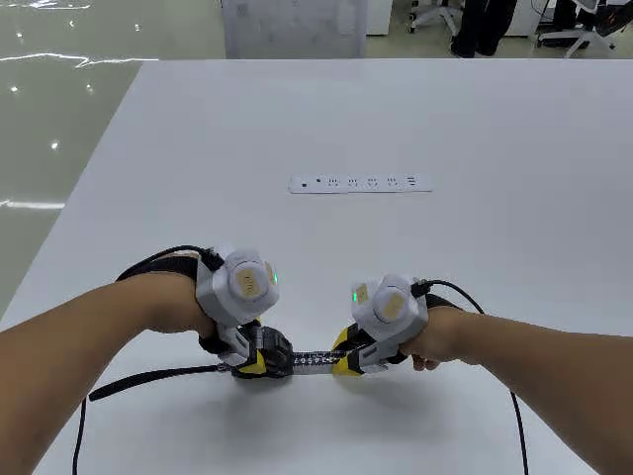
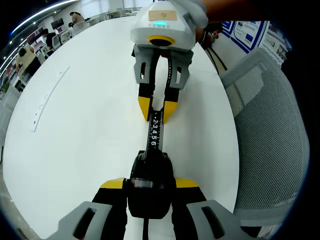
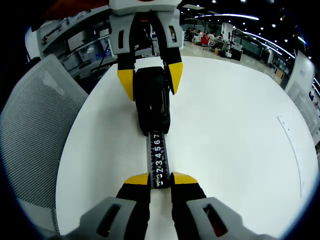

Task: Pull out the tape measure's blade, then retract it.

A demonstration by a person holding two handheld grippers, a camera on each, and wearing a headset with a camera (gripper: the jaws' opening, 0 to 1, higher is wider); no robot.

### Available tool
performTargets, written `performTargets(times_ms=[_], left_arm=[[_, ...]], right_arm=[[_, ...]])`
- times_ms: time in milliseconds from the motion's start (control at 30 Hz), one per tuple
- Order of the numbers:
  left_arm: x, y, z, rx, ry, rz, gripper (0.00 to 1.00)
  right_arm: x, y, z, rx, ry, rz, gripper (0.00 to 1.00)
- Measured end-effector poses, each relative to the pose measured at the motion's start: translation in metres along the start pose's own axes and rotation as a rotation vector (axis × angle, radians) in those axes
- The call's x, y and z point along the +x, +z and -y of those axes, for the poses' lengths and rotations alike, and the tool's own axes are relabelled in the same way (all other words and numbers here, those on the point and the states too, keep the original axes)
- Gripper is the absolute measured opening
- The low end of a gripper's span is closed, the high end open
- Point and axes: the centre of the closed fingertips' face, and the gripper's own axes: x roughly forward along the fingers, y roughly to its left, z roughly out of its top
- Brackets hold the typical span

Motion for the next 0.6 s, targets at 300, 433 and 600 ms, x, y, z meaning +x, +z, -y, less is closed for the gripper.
performTargets(times_ms=[300, 433, 600], left_arm=[[0.0, 0.0, 0.0, -0.001, 0.002, 0.003, 0.31], [0.0, 0.001, 0.0, -0.001, 0.004, 0.005, 0.31], [0.0, 0.001, 0.0, -0.004, 0.008, 0.006, 0.31]], right_arm=[[-0.004, -0.005, 0.001, 0.001, -0.005, -0.007, 0.14], [-0.006, -0.007, 0.001, 0.002, -0.005, -0.009, 0.13], [-0.01, -0.011, 0.002, 0.001, -0.007, -0.012, 0.14]])
